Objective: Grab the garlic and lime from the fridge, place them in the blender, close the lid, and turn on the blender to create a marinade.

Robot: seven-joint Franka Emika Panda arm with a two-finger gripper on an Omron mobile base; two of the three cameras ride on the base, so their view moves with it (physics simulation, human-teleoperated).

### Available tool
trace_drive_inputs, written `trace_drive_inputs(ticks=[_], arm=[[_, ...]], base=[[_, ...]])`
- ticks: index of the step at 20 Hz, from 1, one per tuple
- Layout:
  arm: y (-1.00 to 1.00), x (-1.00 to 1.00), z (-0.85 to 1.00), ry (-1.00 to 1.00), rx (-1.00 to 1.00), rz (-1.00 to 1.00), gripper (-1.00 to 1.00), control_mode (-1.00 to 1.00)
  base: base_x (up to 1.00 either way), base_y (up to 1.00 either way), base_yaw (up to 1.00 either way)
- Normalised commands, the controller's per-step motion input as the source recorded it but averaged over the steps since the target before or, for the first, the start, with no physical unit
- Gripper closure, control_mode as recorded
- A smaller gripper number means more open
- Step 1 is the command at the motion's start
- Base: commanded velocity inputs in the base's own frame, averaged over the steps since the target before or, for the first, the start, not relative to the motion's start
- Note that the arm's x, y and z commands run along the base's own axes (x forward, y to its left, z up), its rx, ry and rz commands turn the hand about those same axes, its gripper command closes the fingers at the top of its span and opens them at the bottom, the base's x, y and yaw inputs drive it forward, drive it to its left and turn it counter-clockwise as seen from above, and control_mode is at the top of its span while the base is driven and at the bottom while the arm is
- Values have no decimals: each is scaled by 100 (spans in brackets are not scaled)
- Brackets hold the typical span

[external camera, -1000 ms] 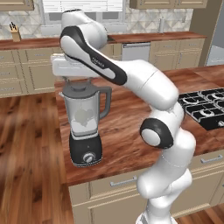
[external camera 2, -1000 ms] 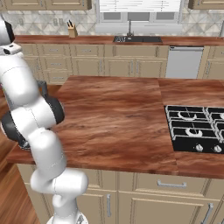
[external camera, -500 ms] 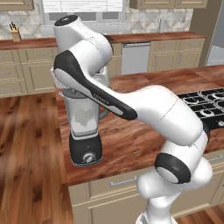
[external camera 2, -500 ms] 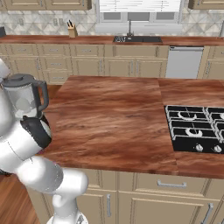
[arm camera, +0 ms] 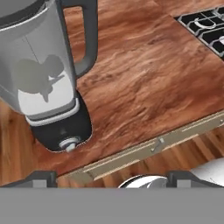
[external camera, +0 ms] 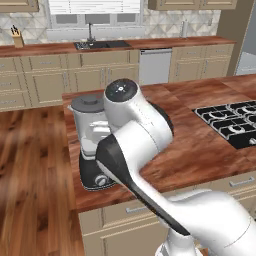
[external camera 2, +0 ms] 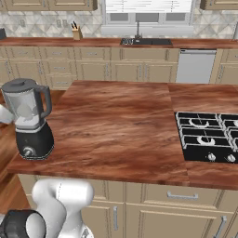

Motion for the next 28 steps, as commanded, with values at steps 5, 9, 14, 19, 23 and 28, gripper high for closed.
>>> trace_drive_inputs(ticks=[5, 9, 14, 19, 23, 28], arm=[[0, -63, -53, -6, 2, 8, 100, -100], [36, 0, -23, 2, -1, 24, 100, -100], [15, 19, -3, 21, -3, 6, 100, -100], [4, 31, 0, 34, -4, 0, 100, -100], [3, 4, 0, 9, -1, 0, 100, -100], [1, 0, -3, 1, 0, 0, 100, -100]], base=[[0, 0, 0], [0, 0, 0], [0, 0, 0], [0, 0, 0], [0, 0, 0], [0, 0, 0]])
